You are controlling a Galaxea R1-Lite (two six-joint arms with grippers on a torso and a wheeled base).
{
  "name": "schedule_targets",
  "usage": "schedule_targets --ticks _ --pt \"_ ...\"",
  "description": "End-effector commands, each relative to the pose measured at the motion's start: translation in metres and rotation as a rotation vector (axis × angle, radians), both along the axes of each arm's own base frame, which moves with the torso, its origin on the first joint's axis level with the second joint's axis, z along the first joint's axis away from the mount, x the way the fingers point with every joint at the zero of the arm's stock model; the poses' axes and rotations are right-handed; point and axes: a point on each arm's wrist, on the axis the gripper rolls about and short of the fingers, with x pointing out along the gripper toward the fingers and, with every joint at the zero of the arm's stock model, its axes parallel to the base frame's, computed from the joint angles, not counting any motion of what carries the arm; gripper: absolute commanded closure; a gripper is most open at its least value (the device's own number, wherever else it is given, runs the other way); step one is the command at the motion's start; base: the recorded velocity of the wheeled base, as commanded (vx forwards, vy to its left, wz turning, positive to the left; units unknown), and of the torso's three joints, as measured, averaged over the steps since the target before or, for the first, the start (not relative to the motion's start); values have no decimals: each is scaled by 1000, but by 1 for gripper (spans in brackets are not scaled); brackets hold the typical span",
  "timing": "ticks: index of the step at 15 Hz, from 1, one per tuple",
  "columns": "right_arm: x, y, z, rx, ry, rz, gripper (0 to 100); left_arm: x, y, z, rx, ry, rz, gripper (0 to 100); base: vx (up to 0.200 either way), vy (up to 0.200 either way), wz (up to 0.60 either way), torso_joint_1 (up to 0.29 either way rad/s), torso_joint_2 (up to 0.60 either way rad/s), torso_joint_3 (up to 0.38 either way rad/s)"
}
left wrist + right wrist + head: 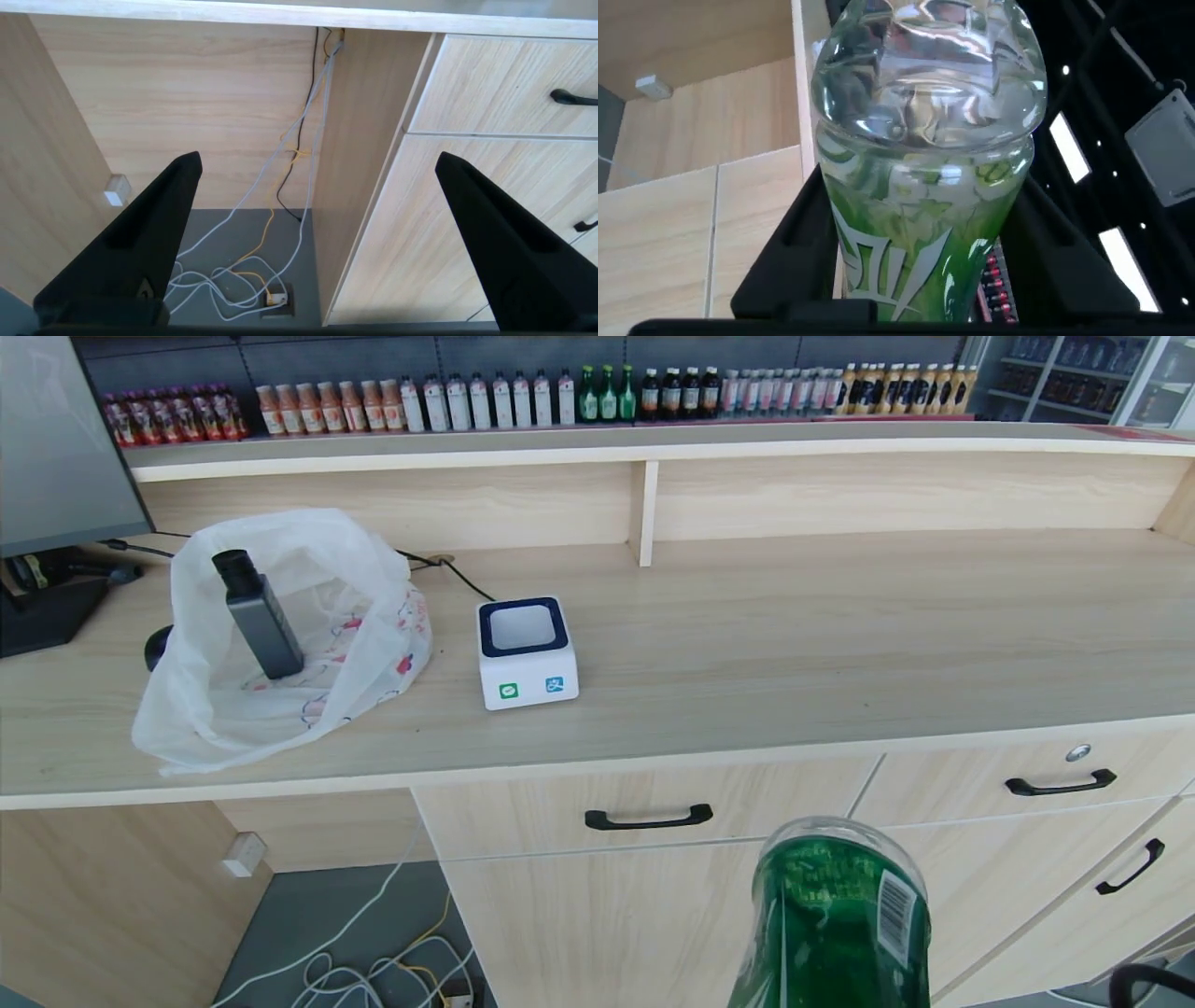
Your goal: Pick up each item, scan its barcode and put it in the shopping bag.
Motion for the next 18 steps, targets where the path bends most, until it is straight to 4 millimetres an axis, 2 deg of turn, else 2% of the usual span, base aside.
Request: schedule_targets --ticks 1,2,6,9,18 --pt "-3 9 -8 -55 -22 20 100 0 0 0 0 -1 0 0 0 0 0 0 0 0" --pt "-7 10 -12 -95 -88 27 100 0 0 0 0 -1 0 0 0 0 0 0 0 0" --pt "-7 10 -11 -108 -135 0 100 0 0 0 0 -1 0 0 0 0 0 0 0 0" --pt "-12 12 -7 -141 -254 -97 100 0 0 0 0 -1 0 0 0 0 0 0 0 0" --pt "-13 12 -6 -144 -257 -118 100 0 0 0 0 -1 0 0 0 0 0 0 0 0"
